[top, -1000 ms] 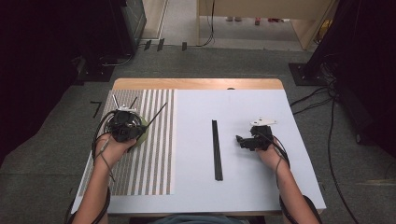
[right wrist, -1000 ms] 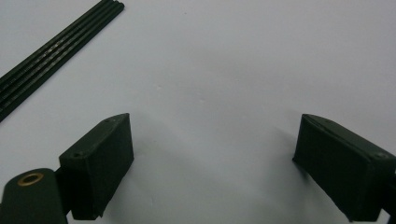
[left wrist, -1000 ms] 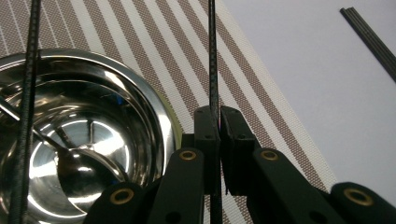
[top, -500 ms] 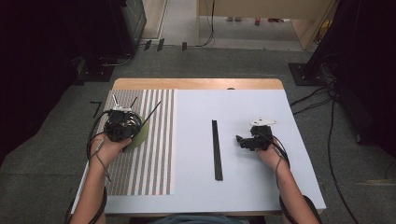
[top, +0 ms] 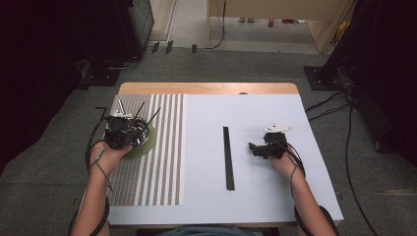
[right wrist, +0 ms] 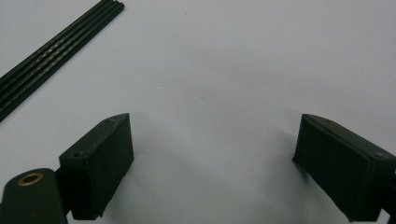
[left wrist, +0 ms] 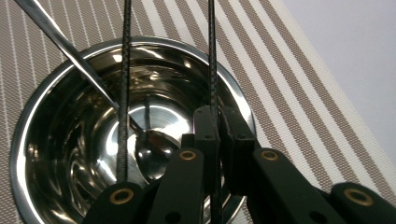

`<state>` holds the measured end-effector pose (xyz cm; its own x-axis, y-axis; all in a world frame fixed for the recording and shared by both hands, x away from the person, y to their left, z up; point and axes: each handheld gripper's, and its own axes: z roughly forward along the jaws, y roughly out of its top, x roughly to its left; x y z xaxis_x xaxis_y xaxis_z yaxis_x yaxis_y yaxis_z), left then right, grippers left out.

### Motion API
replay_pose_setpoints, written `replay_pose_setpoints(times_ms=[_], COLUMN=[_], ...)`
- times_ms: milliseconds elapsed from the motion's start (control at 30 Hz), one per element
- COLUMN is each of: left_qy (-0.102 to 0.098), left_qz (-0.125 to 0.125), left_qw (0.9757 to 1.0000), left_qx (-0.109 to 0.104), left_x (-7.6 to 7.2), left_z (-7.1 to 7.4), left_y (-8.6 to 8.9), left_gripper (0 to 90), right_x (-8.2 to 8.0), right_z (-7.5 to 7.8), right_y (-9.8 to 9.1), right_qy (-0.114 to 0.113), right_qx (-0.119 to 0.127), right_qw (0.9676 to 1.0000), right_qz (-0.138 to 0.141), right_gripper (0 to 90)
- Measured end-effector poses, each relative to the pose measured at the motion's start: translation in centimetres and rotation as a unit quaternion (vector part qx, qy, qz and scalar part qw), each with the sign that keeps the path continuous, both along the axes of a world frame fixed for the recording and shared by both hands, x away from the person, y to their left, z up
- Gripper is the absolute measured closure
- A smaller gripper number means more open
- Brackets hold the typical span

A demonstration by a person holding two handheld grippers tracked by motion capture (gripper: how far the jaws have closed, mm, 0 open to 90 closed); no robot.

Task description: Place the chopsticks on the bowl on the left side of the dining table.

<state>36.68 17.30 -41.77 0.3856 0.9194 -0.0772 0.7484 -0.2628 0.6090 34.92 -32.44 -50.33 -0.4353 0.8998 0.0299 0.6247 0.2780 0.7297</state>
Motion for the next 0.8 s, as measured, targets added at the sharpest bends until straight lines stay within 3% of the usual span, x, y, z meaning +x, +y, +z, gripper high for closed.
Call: replay_pose_setpoints(times_ms=[533,800], left_qy=[-0.004,-0.004], left_qz=[0.019,0.033], left_qw=[0.9997,0.9994], left_qx=[0.013,0.008], left_x=[0.3,0.3], left_z=[-0.6,-0.6], left_y=[1.2,1.7], left_gripper=[86.7,86.3], right_x=[0.0,0.0], right_z=[0.0,0.0], right_y=[0.0,0.0], right_qy=[0.0,0.0], right_qx=[0.0,0.0], right_qw=[1.0,1.0], right_qz=[0.0,0.0], right_gripper=[11.1,11.1])
